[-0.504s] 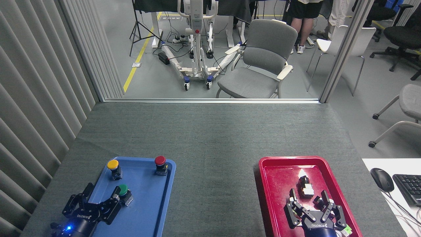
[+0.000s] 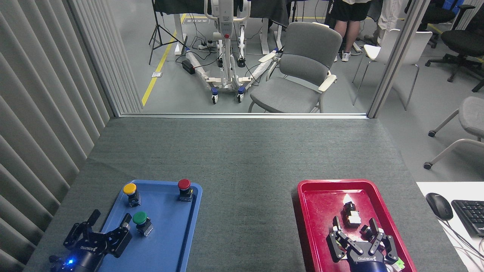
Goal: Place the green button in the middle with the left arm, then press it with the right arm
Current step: 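Move the left hand over the green button on the blue tray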
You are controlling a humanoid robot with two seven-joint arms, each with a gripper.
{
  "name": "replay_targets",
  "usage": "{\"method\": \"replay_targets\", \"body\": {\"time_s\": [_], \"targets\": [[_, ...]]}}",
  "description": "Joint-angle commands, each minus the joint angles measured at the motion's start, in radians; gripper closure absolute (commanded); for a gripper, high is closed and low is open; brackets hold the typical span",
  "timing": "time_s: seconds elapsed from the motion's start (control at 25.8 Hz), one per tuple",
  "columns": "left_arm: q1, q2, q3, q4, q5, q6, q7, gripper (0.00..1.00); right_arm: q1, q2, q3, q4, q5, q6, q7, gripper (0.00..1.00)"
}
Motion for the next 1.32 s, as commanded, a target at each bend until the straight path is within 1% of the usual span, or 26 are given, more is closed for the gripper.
{"method": "replay_targets", "body": {"time_s": [0.0,0.16,0.74,0.85,0.97,1.28], "targets": [[-0.005,0.01,-0.002,-0.001,-0.009,-0.001,-0.001,0.0,0.0,0.0,0.0,0.0,0.0,0.002,0.0,0.0],[-0.008,0.038,-0.002,-0.006,-0.007,-0.018,-0.002,0.0,0.001,0.0,0.0,0.0,0.0,0.002,0.0,0.0],[-0.003,0.032,-0.002,0.002,-0.009,-0.025,0.001,0.0,0.003,0.0,0.002,0.002,0.0,0.003,-0.001,0.0],[-0.003,0.032,-0.002,0.002,-0.009,-0.025,0.002,0.0,0.003,-0.002,0.002,0.002,0.0,0.003,-0.017,0.0],[-0.003,0.033,-0.002,0.002,-0.009,-0.025,0.002,0.0,0.007,-0.018,0.002,0.002,0.0,0.003,-0.018,0.0],[0.0,0.03,-0.005,0.003,-0.007,-0.03,-0.001,0.0,0.012,-0.021,0.002,0.002,0.0,0.003,-0.017,0.0]]}}
